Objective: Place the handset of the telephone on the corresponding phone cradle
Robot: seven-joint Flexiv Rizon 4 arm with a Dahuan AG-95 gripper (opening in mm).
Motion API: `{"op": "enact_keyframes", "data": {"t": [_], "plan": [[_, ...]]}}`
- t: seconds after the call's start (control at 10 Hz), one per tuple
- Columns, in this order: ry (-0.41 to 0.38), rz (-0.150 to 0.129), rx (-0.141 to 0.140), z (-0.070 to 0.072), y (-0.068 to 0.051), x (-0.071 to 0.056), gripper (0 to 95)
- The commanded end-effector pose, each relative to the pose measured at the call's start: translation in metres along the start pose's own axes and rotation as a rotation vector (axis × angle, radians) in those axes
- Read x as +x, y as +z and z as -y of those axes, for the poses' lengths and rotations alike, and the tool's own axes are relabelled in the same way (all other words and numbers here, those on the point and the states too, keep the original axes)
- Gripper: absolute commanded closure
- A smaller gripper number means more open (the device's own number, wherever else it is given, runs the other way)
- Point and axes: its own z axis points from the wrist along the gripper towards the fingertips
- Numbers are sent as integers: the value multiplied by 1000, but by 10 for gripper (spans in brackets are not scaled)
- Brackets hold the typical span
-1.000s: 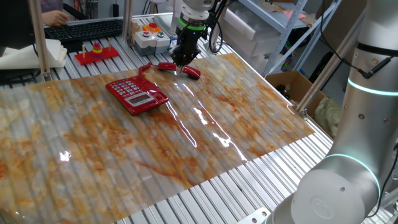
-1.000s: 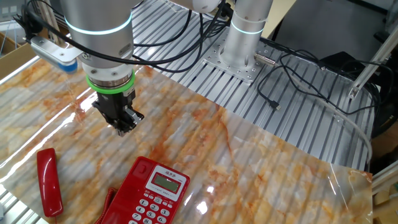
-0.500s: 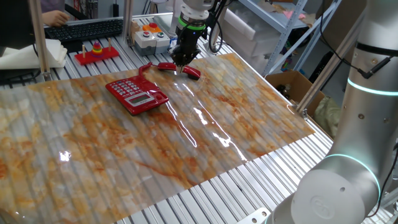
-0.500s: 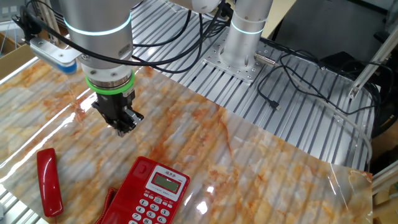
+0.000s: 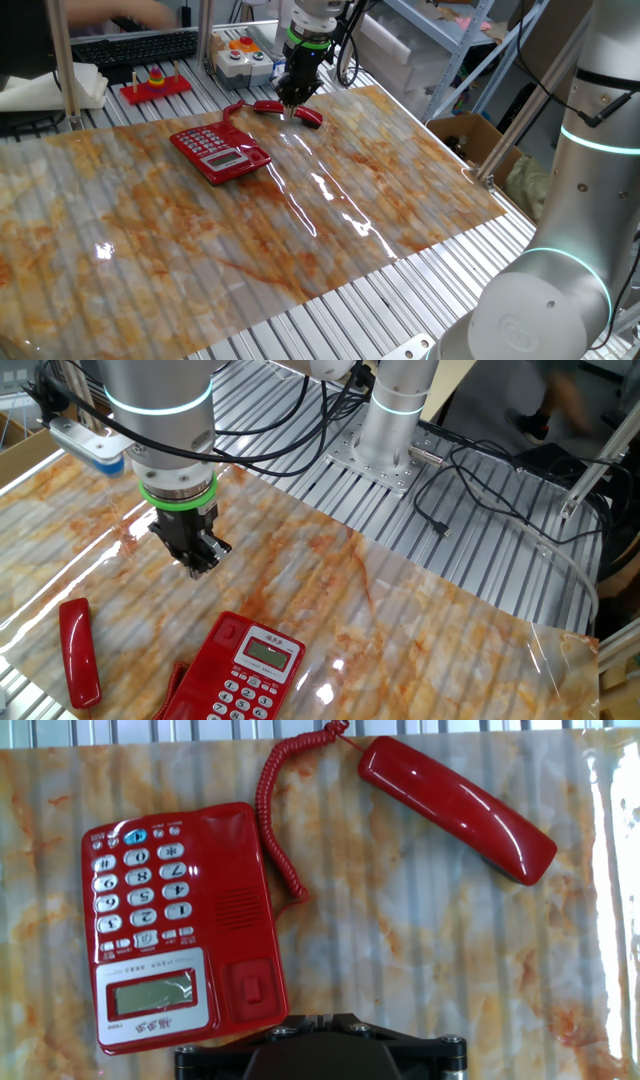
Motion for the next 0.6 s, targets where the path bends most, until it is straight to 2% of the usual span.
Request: {"op": "enact_keyframes", "data": {"t": [0.1, 0.6], "plan": [[-11, 5, -3, 0, 0, -1, 950], [-99, 2, 1, -1, 1, -1, 950]]}}
